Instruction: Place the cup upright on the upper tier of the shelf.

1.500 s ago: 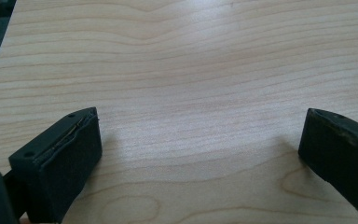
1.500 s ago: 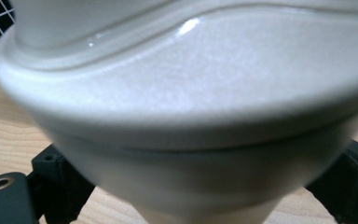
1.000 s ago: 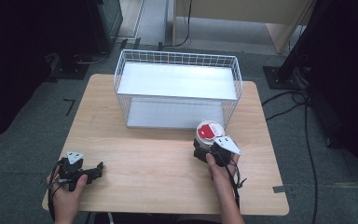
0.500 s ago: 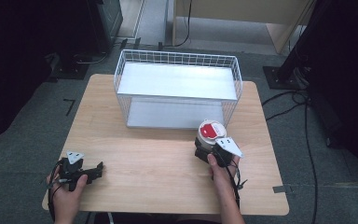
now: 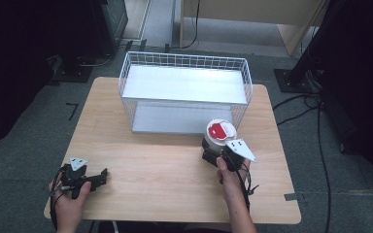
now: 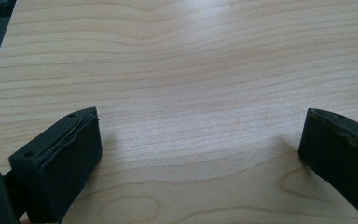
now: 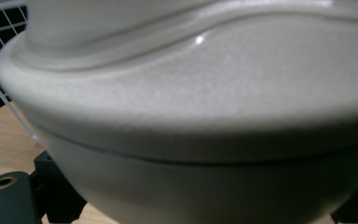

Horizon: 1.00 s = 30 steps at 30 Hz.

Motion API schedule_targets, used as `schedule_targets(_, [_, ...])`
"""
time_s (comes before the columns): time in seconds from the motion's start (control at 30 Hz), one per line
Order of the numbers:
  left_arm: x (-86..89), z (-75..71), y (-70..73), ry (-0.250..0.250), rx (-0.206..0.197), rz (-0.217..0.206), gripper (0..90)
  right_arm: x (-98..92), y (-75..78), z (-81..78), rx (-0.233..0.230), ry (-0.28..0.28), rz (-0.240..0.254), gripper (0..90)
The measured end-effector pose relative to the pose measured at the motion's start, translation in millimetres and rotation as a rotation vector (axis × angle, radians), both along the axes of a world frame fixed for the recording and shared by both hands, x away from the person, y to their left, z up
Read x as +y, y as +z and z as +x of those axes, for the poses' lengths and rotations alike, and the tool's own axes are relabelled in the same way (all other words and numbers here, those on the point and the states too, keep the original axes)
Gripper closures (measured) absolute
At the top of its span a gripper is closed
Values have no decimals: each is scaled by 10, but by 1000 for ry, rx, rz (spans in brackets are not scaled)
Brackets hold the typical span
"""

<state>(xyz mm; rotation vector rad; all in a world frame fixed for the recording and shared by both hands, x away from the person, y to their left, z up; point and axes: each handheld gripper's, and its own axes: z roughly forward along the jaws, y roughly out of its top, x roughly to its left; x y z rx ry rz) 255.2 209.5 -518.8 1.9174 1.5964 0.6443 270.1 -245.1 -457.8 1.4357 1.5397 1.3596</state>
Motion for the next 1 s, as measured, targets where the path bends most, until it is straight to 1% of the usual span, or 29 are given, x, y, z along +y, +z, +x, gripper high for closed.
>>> schedule_targets(0.03, [0, 0, 0, 0, 0, 0, 0, 0, 0, 0, 0, 0, 0, 88])
schedule_targets(0.13, [0, 0, 0, 0, 0, 0, 0, 14, 84, -6, -15, 6, 0, 88])
schedule_targets(0.17, [0, 0, 0, 0, 0, 0, 0, 28, 143, -10, -25, 10, -4, 88])
schedule_targets(0.2, [0, 0, 0, 0, 0, 0, 0, 28, 143, -10, -25, 10, -4, 88])
schedule_targets(0.27, [0, 0, 0, 0, 0, 0, 0, 43, 200, -13, -38, 17, -6, 88])
schedule_targets(0.3, [0, 0, 0, 0, 0, 0, 0, 60, 258, -18, -50, 22, -7, 88])
schedule_targets(0.33, [0, 0, 0, 0, 0, 0, 0, 60, 258, -18, -50, 22, -7, 88])
schedule_targets(0.4, [0, 0, 0, 0, -1, -1, 0, 76, 314, -22, -61, 27, -5, 88])
schedule_targets(0.47, [1, 0, 0, -1, 0, 1, 0, 94, 368, -25, -73, 30, -5, 88])
schedule_targets(0.5, [1, 0, 1, -1, 1, 1, 0, 107, 430, -25, -90, 33, -9, 88])
schedule_targets(0.57, [0, 0, 0, 0, 0, 0, 0, 113, 451, -24, -93, 35, -6, 88])
schedule_targets(0.8, [3, 0, 2, -3, 2, 3, 0, 138, 635, 2, -126, 38, -12, 88])
schedule_targets(0.93, [2, 0, 1, -1, 0, 2, 0, 147, 739, 30, -136, 37, -3, 88])
schedule_targets(1.0, [2, 0, 0, -1, 0, 2, 0, 150, 785, 46, -149, 40, -10, 88])
